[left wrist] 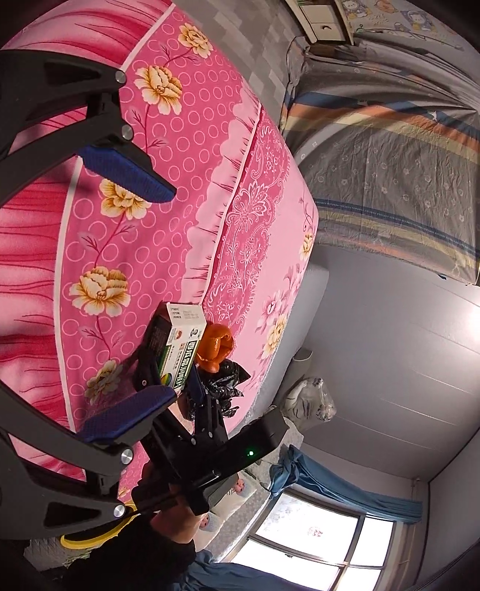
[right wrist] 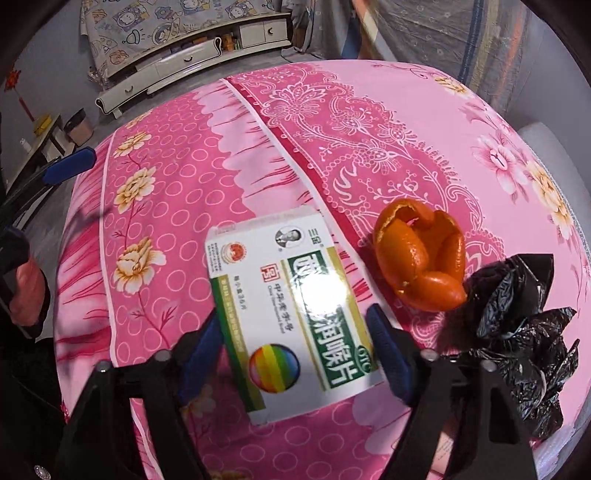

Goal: Collect trash
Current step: 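Reach the right tool to the green-white medicine box and close on it, then grasp the orange peel with the left tool while the right tool holds the box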

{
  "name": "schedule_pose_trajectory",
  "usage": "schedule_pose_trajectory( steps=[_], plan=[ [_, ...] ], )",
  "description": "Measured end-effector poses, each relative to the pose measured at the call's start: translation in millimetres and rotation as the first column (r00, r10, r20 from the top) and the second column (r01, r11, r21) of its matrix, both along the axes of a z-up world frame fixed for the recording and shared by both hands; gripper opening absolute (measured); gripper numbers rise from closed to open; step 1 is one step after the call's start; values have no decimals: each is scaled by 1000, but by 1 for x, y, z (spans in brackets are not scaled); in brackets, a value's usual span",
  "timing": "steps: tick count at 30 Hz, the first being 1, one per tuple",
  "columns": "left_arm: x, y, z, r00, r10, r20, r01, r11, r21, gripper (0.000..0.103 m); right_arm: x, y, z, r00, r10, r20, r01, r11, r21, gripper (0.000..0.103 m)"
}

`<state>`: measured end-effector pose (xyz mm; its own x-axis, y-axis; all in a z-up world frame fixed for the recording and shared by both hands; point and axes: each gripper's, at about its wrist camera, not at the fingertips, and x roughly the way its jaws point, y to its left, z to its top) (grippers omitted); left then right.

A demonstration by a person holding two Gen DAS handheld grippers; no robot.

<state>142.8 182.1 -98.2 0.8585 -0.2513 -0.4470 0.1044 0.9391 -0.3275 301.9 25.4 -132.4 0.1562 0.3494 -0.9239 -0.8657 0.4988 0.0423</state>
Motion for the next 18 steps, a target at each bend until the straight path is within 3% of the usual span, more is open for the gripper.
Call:
schedule_pose_trajectory(
  steps=[6,9,14,16,18],
  plan=[
    [-4,-6,7,1000,6,6,-6,999,32,95,1,-21,23,996,-69,-59,76,988,131,70],
    [-4,-17,14,1000,-10,15,9,997,71,95,-3,-55,46,987,-118,-112,143,957,252,70],
    [7,-51,24,996,-93,9,91,983,160,95,-22,-148,95,947,-289,-137,319,820,475,70],
    [15,-72,27,990,-143,0,140,969,204,95,-40,-194,114,914,-397,-84,375,750,544,70],
    [25,-93,28,978,-205,-23,205,950,234,95,-57,-224,125,879,-474,-42,407,703,583,70]
  ],
)
